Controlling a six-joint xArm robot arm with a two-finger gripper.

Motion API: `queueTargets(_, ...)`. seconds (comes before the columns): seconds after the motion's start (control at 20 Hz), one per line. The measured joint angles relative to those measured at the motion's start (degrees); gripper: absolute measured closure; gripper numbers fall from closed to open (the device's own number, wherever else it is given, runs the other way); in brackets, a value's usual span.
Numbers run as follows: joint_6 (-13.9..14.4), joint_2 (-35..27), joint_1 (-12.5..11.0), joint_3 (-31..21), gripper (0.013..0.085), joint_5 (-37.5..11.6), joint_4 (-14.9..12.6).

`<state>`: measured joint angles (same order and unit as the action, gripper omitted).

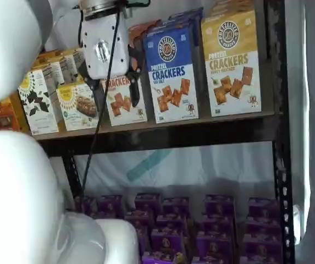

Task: Retrieve the yellow and white box located on the top shelf, the sixth one from the left

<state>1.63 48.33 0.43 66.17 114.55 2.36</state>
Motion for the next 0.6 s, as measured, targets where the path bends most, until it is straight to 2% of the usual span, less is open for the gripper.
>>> queueTargets(0.15,-0.7,0.2,-1.4,-0.2,0.013,-0.4,1.5)
queueTargets(0.3,-0.8,0.2,-1.5,-0.2,0.013,-0.6,1.6)
queueTargets(0.5,-1.2,0.0,-0.8,-0.4,0.013,-1.6,-0.8)
queueTargets(0.6,-2.5,0.0,-1.5,-0.6,0.013,-3.3,-2.6)
